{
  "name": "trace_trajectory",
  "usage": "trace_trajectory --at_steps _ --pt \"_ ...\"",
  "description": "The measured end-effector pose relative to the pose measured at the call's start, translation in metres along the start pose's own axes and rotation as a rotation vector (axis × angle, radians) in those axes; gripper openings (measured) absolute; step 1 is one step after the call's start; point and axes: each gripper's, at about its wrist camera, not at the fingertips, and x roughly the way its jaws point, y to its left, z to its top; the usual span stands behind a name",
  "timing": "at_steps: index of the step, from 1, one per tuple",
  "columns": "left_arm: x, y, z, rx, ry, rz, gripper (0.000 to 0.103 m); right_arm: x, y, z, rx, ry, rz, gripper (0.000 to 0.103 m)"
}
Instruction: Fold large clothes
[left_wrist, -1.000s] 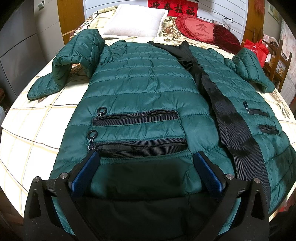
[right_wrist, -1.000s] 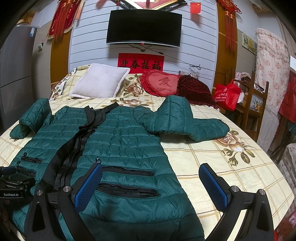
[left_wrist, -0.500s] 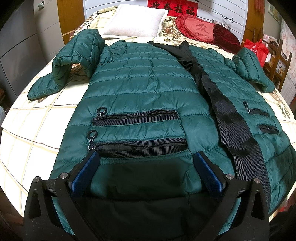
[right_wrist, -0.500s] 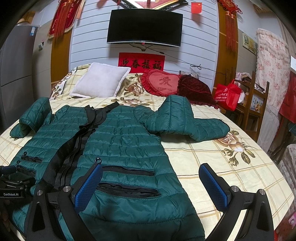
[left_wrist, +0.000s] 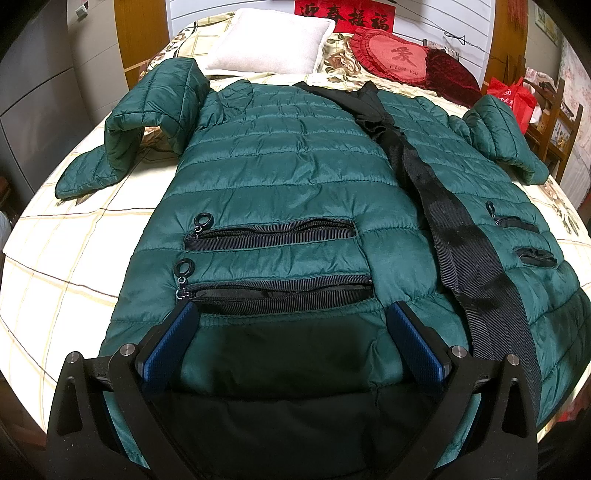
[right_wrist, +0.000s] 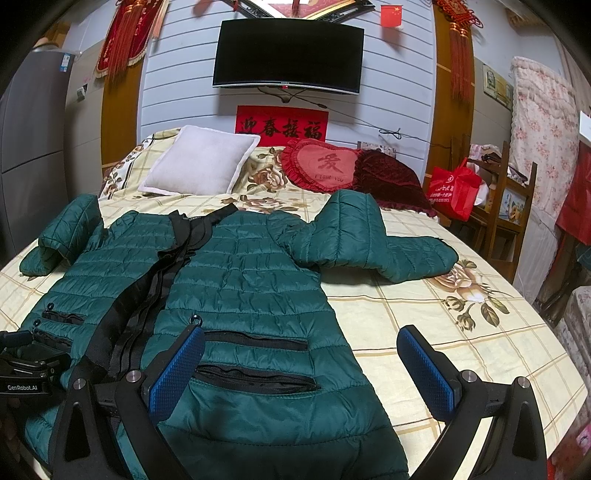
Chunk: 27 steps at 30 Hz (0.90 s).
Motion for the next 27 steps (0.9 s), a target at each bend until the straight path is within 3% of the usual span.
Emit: trace_trajectory --at_steps 27 --pt "0.0 0.0 0.0 0.0 0.0 0.0 0.103 0.003 0.016 -0.003 -0.064 0.015 0.0 0.103"
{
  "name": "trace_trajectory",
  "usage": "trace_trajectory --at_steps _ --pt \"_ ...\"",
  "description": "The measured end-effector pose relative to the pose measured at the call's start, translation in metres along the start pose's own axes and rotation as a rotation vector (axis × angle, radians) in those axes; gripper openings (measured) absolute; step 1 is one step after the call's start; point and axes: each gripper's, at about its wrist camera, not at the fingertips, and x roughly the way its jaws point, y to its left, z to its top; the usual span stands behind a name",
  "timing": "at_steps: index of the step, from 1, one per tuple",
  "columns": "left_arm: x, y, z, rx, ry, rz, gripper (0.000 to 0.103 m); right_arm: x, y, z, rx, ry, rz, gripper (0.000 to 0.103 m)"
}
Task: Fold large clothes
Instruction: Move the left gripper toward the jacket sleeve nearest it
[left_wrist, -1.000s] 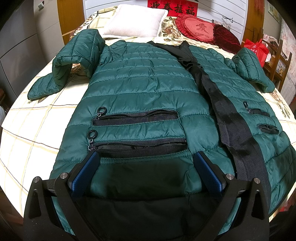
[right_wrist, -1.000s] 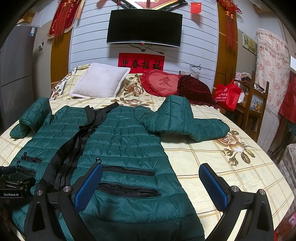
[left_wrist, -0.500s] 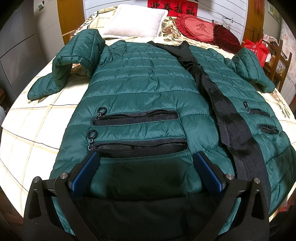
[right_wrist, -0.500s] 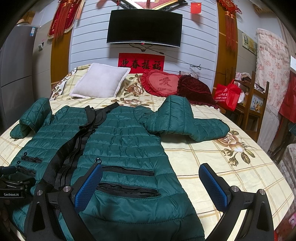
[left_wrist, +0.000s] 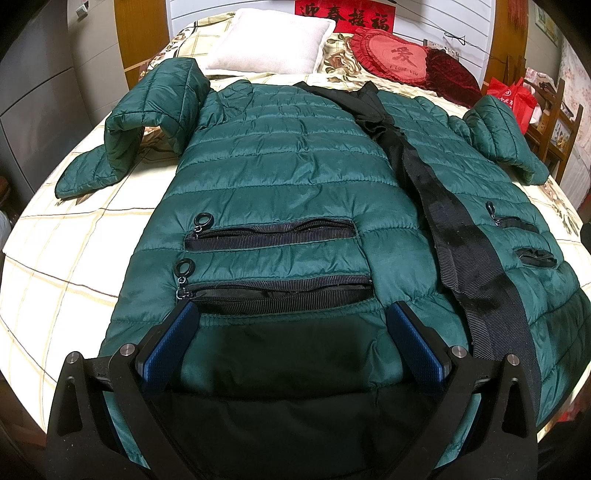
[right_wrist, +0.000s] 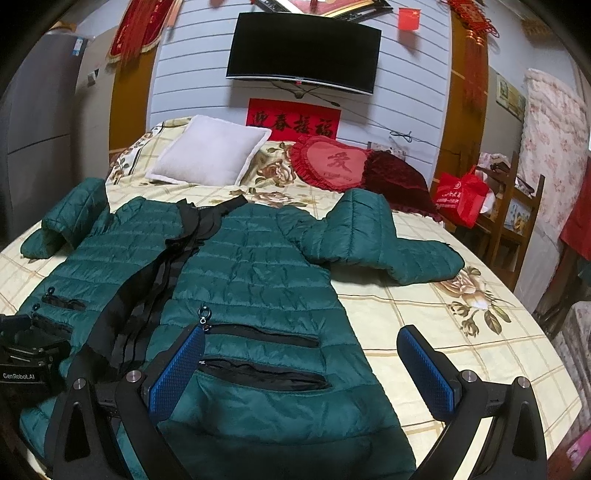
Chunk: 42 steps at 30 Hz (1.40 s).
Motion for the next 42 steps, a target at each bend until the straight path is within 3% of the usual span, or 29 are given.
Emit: trace_trajectory --at_steps 23,31,36,38,42 --pt "-0.001 0.0 0.0 0.001 -0.003 0.001 0.103 -0.003 -0.013 0.001 0.058 0.001 0.009 0.103" --pt "-0.02 0.017 0.013 0.001 -0.065 0.021 0.103 0.002 -0.001 0.027 0.066 -0.028 0.027 0.103" --pt "-0.03 0.062 0.049 0.0 -0.131 0.079 0.103 0.019 0.019 0.03 -0.033 -0.059 -0.017 0.103" --pt "-0.018 0.103 0.067 -0.076 -0.094 0.06 0.103 0.022 0.021 0.023 -0.041 -0.011 0.021 0.103" --pt "0.014 0.191 0.09 -0.262 -0.033 0.096 0.103 0.012 0.025 0.02 -0.031 -0.04 0.072 0.103"
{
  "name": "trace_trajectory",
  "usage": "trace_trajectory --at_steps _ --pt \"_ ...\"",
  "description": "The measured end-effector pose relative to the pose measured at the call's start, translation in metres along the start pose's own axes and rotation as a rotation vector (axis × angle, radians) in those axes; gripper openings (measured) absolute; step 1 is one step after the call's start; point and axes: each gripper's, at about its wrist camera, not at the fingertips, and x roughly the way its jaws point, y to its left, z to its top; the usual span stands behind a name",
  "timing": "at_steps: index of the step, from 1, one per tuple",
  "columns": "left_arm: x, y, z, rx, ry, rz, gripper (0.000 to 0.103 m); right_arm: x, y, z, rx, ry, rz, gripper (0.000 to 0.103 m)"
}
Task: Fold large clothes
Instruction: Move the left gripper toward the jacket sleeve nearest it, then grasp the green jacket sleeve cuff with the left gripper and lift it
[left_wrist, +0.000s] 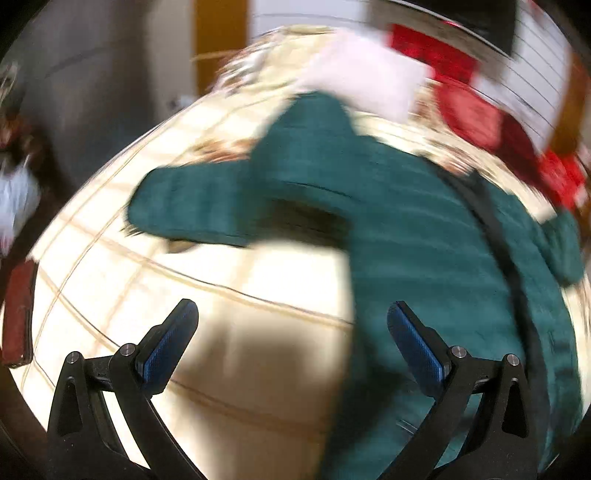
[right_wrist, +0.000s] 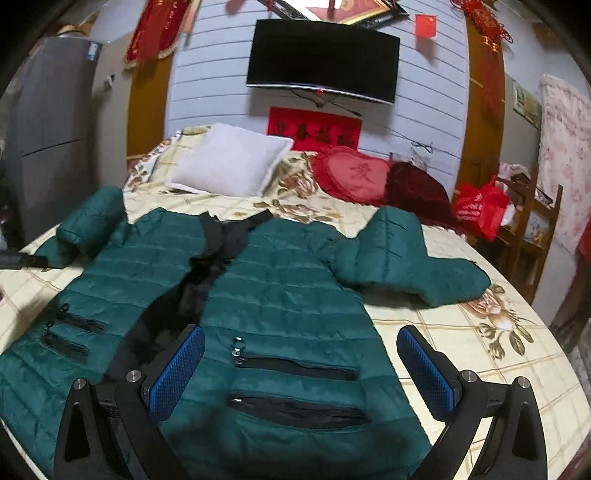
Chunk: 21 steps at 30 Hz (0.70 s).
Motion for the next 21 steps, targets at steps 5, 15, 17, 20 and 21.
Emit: trace_trajectory --at_steps 5,15,17,20,21 --pt "0.027 0.084 0.037 -0.186 0.014 -0.015 0.102 0.007 0.01 -0.001 -0.034 0.03 0.002 0.103" --pt "0.092 0.194 0.065 -0.594 0.144 -0.203 0.081 0.02 0.013 -0.002 -0.071 0.065 -0.011 0.103" --pt "0.097 0.193 0.071 -0.609 0.131 -0.256 0.081 0.023 0.012 -0.002 -0.07 0.072 -0.012 0.103" --pt "0.104 0.188 0.079 -0.629 0.132 -0.328 0.081 0.026 0.013 -0.001 -0.073 0.077 -0.01 0.103" --pt "0.106 0.187 0.082 -0.626 0.129 -0.334 0.081 0.026 0.014 -0.002 -0.074 0.078 -0.009 0.103"
